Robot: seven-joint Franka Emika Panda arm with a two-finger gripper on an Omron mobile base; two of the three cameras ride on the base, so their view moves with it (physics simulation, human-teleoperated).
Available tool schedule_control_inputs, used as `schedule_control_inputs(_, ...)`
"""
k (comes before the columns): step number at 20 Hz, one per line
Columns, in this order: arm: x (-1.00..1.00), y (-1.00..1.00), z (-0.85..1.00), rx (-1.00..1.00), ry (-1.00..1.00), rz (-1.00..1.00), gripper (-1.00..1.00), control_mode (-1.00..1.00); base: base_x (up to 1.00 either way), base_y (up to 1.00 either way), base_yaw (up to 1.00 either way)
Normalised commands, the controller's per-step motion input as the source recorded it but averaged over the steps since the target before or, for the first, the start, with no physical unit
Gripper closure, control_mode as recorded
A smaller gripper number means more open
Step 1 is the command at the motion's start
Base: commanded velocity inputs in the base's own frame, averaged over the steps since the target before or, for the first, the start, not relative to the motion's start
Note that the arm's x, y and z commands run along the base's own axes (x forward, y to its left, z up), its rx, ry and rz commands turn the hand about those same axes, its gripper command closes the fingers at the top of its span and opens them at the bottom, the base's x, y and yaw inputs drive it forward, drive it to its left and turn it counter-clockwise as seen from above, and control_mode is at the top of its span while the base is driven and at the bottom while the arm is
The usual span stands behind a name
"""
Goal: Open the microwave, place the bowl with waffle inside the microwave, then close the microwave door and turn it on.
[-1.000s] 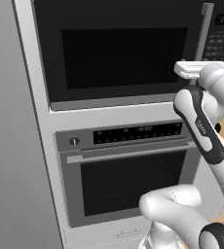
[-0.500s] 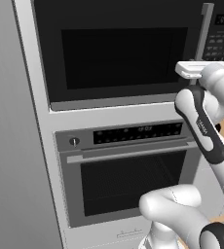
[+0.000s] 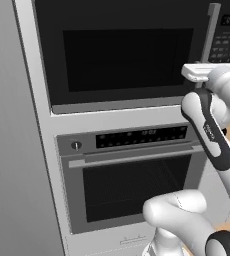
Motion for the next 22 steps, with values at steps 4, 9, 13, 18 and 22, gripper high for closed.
schedule_control_inputs(4, -0.92, 0.0, 0.0, 0.0, 0.0, 0.0, 1.0, -1.0, 0.0, 0.0, 0.0)
schedule_control_inputs(9, -1.0, 0.0, 0.0, 0.0, 0.0, 0.0, 1.0, -1.0, 0.0, 0.0, 0.0)
schedule_control_inputs(13, -1.0, 0.0, 0.0, 0.0, 0.0, 0.0, 1.0, -1.0, 0.0, 0.0, 0.0)
schedule_control_inputs(18, -1.0, 0.0, 0.0, 0.0, 0.0, 0.0, 1.0, -1.0, 0.0, 0.0, 0.0)
schedule_control_inputs(22, -1.0, 0.04, 0.0, -0.02, 0.0, 0.0, 1.0, -1.0, 0.0, 0.0, 0.0)
